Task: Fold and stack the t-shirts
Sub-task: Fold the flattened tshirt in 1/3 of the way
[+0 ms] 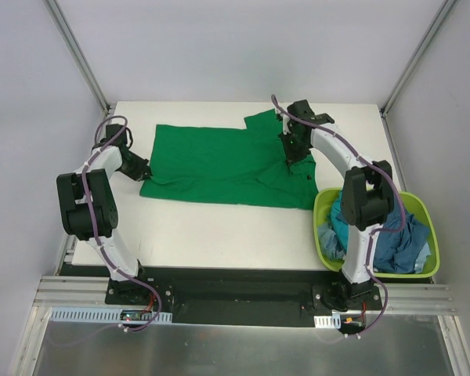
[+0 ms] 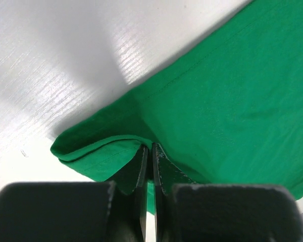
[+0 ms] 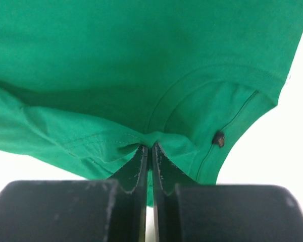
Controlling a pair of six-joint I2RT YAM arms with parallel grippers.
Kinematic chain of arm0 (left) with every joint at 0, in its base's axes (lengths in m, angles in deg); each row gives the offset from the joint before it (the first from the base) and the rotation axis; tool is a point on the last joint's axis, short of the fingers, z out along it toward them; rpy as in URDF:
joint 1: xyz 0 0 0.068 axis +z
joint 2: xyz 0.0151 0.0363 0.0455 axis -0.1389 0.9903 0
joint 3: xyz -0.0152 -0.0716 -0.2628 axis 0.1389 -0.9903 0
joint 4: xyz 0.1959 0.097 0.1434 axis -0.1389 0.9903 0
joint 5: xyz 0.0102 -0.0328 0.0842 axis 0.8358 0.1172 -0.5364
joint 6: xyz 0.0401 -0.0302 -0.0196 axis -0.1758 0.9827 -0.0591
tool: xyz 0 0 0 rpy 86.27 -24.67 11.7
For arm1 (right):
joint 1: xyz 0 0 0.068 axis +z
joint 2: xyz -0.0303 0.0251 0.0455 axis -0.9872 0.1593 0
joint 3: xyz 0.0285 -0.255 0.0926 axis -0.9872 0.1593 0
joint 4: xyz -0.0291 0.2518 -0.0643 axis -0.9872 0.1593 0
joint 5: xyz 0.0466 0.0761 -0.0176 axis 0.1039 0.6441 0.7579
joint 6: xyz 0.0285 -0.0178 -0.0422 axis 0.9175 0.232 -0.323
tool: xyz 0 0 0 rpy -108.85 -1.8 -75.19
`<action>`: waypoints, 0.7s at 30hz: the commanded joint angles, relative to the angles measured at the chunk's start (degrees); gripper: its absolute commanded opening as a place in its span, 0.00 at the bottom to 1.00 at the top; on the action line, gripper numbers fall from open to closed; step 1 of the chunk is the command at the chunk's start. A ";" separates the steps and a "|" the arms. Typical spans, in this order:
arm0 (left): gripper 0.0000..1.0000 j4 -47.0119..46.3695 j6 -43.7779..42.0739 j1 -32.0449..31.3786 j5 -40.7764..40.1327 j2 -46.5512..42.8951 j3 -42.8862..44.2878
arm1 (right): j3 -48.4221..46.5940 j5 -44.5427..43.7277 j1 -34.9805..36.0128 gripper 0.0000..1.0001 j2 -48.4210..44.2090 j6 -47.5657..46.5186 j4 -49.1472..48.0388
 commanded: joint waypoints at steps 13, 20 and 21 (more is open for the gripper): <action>0.99 2.34 -3.82 0.00 -6.78 -7.23 4.36 | -2.43 -9.09 -3.22 0.87 -2.66 5.51 -10.00; 0.99 2.17 -6.98 -1.66 2.97 -9.72 1.54 | 16.57 13.47 -3.22 0.96 -15.51 16.85 -20.64; 0.99 2.08 -6.98 -2.71 3.06 -8.93 1.45 | 18.07 17.78 -3.13 0.96 -15.26 20.08 -22.40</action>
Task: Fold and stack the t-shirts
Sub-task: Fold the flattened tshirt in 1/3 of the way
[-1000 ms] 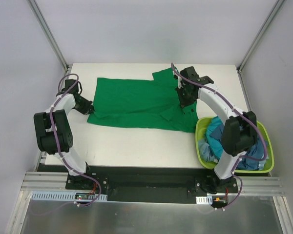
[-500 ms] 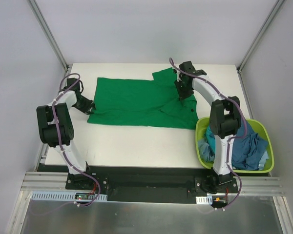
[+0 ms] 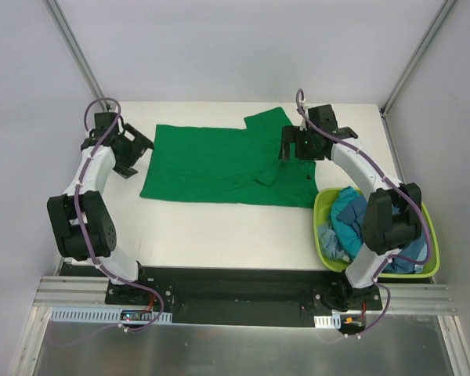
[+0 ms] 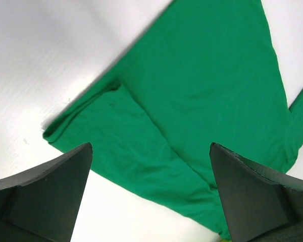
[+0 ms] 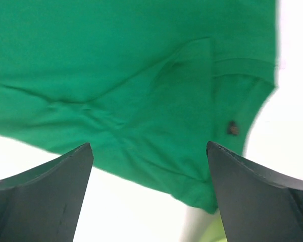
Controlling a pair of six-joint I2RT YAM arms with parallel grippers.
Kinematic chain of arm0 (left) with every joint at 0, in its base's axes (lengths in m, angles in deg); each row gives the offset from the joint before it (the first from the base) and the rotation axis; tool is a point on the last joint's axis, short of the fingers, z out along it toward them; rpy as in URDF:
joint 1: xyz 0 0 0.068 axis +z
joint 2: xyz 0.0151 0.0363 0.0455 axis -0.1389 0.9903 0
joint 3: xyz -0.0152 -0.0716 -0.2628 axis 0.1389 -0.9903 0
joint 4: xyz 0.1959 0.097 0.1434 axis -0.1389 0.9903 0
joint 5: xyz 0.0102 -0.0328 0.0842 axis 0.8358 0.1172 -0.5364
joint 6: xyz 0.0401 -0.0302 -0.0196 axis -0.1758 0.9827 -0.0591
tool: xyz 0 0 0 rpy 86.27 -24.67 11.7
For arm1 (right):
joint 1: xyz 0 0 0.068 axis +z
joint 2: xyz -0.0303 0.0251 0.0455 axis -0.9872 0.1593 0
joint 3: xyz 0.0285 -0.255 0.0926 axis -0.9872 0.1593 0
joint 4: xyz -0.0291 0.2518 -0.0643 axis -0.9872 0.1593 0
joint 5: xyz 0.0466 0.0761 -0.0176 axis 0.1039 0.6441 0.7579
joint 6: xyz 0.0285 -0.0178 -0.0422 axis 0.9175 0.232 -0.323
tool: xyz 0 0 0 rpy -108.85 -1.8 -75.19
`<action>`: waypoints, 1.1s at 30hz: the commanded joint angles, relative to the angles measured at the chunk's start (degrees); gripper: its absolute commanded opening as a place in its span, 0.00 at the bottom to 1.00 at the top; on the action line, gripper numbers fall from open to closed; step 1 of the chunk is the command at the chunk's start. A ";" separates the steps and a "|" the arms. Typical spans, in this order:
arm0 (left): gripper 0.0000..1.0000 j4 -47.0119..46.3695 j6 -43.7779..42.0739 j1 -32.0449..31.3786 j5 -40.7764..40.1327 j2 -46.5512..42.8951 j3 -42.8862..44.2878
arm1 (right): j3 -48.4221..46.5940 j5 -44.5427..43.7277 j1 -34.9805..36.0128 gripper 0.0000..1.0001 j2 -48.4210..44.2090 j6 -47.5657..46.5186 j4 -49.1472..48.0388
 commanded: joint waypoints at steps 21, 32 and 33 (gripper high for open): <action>0.99 0.44 -6.94 -6.02 2.66 15.00 -2.75 | 1.15 19.47 5.07 0.96 15.00 22.10 -12.91; 0.99 0.44 -6.94 -5.93 0.91 12.72 -4.86 | -12.55 15.00 6.65 0.96 20.54 29.91 -18.71; 0.99 0.52 -6.94 -6.02 0.03 12.19 -4.95 | -15.00 14.82 6.65 0.96 21.15 30.79 -18.71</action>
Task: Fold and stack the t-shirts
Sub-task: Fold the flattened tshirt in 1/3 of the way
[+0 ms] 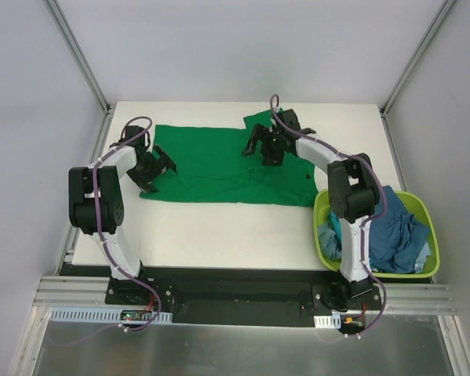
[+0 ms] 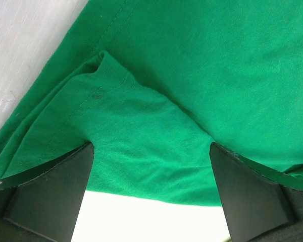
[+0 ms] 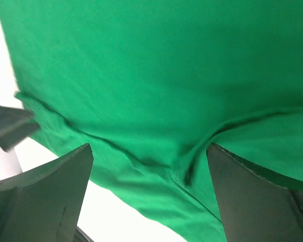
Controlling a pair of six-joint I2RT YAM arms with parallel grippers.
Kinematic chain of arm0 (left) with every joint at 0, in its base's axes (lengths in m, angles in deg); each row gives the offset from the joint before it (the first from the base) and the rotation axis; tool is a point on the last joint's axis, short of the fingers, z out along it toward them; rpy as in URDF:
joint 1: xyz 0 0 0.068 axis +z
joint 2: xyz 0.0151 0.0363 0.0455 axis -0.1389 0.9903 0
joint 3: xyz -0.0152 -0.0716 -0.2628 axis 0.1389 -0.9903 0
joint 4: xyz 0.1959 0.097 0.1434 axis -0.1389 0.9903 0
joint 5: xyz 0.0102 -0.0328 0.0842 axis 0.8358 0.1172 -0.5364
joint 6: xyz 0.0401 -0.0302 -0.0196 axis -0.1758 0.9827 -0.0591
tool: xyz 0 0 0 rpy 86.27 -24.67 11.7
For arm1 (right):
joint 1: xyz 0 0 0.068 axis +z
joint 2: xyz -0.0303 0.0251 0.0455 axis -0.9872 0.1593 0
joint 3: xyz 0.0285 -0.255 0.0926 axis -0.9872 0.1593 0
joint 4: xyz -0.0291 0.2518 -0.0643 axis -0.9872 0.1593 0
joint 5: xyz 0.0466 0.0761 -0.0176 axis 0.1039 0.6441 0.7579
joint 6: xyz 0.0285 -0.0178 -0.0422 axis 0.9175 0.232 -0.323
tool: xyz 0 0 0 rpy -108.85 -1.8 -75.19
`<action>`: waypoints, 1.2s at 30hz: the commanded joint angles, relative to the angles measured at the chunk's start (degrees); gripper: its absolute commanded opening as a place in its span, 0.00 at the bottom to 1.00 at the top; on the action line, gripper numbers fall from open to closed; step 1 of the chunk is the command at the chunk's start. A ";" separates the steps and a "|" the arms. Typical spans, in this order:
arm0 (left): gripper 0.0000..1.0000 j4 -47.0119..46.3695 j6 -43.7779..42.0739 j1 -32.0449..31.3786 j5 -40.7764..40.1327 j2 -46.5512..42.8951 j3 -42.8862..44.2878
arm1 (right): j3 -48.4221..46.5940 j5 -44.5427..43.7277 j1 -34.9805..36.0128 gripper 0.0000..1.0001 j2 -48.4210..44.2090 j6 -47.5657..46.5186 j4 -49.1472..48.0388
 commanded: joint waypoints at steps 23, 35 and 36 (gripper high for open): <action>0.99 4.38 -2.94 -4.89 -4.54 1.97 7.69 | 14.18 -9.00 0.22 0.96 -12.91 -8.96 11.34; 0.99 7.02 -3.48 -4.63 -8.84 -4.68 -7.23 | 30.69 -10.75 2.41 0.96 -21.76 -8.79 11.16; 0.99 7.11 -2.95 -4.63 -10.59 -6.70 -9.42 | 32.80 -10.66 2.94 0.96 -23.35 -8.61 11.08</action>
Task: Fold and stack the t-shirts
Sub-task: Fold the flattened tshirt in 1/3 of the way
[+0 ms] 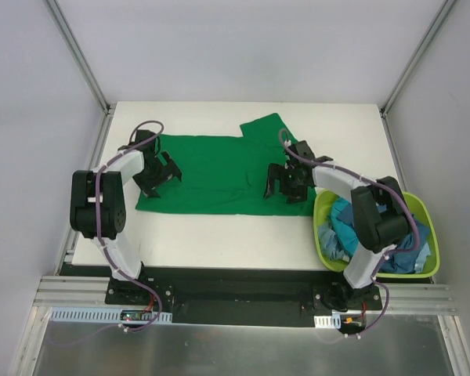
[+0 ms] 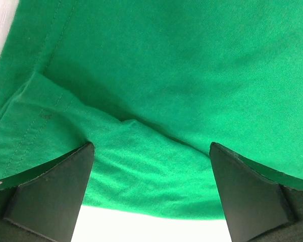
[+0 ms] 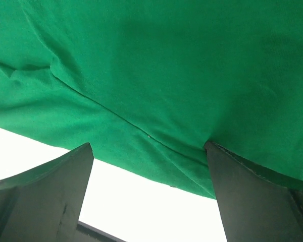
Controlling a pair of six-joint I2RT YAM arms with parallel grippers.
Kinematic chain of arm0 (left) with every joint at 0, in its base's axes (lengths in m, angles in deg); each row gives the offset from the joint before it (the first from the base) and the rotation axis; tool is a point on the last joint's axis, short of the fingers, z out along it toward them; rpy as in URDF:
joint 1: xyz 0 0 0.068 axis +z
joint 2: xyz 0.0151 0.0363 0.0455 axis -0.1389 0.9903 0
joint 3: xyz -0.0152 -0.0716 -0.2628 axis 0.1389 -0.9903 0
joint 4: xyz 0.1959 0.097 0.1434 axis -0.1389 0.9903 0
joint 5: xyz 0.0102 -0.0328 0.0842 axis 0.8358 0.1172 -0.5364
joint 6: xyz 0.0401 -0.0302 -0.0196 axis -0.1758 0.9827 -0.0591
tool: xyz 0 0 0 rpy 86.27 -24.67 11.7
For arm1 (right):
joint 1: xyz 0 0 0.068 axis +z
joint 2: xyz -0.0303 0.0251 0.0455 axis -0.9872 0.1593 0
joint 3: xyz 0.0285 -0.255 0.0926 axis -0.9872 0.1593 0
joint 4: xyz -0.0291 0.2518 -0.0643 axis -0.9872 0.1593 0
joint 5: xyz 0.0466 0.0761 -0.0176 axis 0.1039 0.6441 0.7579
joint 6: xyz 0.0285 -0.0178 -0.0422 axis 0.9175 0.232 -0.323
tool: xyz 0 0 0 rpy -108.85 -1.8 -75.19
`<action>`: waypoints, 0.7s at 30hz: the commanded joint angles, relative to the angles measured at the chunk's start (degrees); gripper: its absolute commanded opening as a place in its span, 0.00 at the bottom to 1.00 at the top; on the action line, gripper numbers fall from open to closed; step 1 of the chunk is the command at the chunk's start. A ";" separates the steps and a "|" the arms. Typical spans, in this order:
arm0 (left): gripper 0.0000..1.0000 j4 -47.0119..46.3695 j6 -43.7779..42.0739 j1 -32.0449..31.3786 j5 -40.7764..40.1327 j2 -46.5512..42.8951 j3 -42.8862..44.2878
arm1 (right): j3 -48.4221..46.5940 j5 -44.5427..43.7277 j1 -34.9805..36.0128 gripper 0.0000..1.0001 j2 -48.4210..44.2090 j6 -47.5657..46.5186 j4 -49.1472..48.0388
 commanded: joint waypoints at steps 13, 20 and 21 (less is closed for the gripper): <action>0.99 9.60 7.45 0.44 -14.61 -21.89 -23.95 | 24.53 -3.75 13.78 0.96 -24.79 12.28 7.27; 0.99 11.18 8.33 0.44 -15.24 -24.44 -22.47 | 21.30 -9.27 14.05 0.96 -28.14 10.71 9.55; 0.99 11.36 7.90 0.44 -14.45 -24.62 -21.16 | 19.20 -9.72 13.79 0.96 -27.79 9.92 9.81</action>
